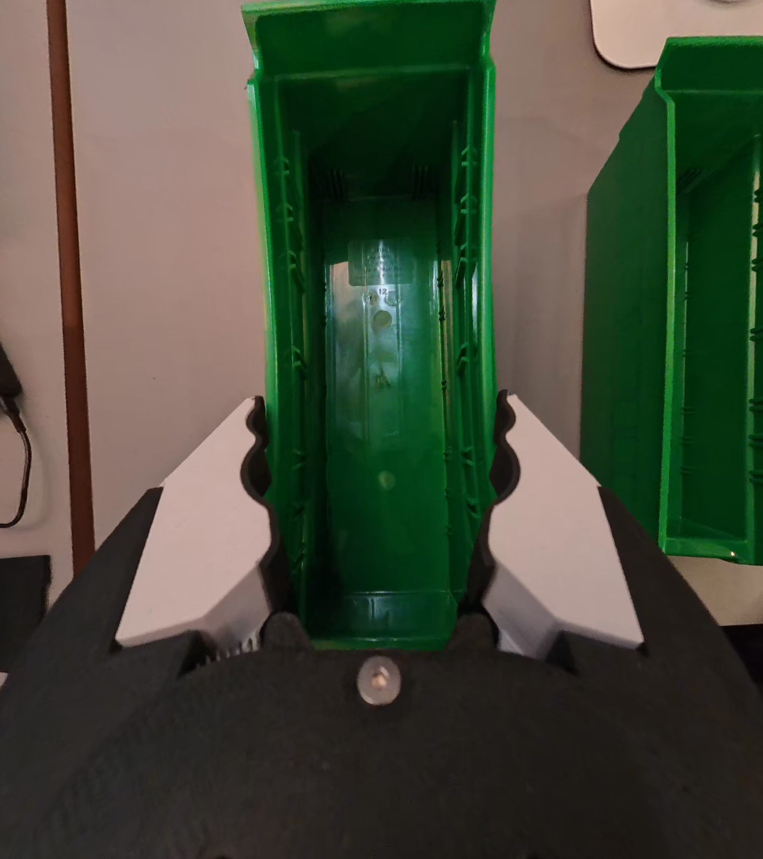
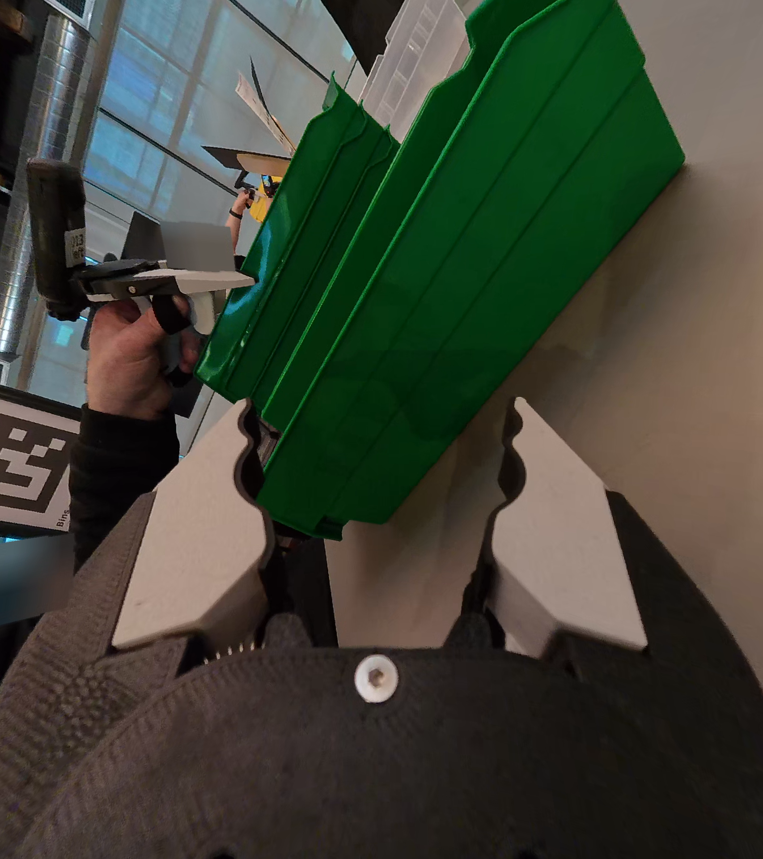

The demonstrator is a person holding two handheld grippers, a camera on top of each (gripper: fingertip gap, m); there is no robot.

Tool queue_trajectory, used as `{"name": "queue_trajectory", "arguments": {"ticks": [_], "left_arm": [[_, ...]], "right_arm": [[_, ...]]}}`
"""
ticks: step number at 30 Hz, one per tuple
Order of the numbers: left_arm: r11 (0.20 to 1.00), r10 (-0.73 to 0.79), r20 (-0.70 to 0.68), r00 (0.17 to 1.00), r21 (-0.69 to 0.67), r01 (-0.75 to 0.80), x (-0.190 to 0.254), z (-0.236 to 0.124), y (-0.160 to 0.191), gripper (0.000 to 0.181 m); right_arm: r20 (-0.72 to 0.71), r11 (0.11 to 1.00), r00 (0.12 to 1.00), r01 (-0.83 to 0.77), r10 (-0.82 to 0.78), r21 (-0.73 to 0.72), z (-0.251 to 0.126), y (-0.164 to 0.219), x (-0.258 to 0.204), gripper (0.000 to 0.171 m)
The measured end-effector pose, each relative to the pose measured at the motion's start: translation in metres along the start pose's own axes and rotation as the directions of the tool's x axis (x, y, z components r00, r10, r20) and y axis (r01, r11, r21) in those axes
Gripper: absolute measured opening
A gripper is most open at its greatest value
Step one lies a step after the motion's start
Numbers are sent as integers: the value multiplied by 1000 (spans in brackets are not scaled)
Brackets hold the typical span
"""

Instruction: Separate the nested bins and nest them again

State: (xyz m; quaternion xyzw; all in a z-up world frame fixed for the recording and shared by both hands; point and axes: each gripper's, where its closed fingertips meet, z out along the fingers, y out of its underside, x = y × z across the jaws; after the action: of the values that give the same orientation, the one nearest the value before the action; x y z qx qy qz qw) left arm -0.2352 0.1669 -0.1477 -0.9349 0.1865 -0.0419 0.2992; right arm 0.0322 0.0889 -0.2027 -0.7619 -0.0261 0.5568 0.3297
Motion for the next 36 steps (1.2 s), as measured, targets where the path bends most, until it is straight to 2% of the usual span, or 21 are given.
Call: {"name": "queue_trajectory", "arguments": {"ticks": [10,27,32,36], "left_arm": [[999,1,6,1000,49,-2,-4,-6,-8,96],[982,14,45,999,186,-23,-5,-61,-46,96],[970,42,44,998,236,-52,9,-85,-63,96],[951,96,-21,995,298,-85,50,-108,-81,96]], "right_arm": [[0,1000,1000,-4,4,-7,1,2,2,103],[1,1000,1000,2,-2,9,-3,-4,-1,103],[2,1000,1000,8,-8,13,-4,-6,-3,103],[-9,997,998,58,-57,56,-17,-23,-13,103]]}}
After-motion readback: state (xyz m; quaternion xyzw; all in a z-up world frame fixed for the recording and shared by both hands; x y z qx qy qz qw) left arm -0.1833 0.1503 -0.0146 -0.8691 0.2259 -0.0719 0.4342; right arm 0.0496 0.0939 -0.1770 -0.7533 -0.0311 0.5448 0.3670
